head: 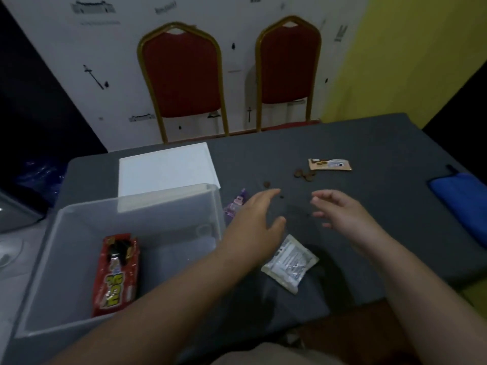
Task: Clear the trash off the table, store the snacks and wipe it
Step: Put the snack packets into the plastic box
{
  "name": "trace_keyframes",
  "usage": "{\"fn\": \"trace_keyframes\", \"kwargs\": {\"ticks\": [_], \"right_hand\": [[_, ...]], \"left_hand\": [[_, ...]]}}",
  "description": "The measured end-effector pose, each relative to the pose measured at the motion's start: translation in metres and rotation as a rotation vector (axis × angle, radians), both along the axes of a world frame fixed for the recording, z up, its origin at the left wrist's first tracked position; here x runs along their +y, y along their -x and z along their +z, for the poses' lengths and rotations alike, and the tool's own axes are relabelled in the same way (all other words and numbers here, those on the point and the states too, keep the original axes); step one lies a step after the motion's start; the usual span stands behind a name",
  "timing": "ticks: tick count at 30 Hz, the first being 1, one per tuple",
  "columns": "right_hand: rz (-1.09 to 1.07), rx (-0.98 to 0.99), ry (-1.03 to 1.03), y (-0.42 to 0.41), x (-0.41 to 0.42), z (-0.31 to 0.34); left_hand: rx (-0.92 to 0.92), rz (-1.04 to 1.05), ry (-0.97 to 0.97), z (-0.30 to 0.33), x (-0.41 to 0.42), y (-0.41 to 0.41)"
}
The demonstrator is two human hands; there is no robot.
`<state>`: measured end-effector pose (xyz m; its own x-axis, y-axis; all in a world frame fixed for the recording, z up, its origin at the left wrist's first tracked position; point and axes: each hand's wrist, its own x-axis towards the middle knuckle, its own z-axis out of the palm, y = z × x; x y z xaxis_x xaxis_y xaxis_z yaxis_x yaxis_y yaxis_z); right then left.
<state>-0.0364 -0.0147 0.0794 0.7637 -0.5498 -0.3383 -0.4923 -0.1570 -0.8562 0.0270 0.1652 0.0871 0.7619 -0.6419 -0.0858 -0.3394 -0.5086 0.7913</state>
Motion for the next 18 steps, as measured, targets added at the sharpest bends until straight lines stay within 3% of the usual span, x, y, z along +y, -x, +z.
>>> {"fn": "trace_keyframes", "kwargs": {"ticks": [4,8,10,15,18], "right_hand": [[0.023,0.052,-0.007,-0.004,-0.046,-0.021],[0.088,0.085,-0.003,-0.015,-0.083,-0.041],[0.134,0.097,-0.007,-0.02,-0.094,-0.05],[0.266,0.145,0.005,-0.035,-0.113,-0.065],[0.338,0.159,0.015,-0.038,-0.114,-0.072]], "left_hand": [[0.015,-0.059,-0.135,-0.027,-0.043,0.016],[0.086,-0.134,-0.592,-0.082,-0.08,0.038],[0.064,-0.099,-0.712,-0.106,-0.087,0.045],[-0.163,0.002,-0.674,-0.133,-0.087,0.053],[-0.141,0.08,-0.544,-0.135,-0.087,0.048]]}}
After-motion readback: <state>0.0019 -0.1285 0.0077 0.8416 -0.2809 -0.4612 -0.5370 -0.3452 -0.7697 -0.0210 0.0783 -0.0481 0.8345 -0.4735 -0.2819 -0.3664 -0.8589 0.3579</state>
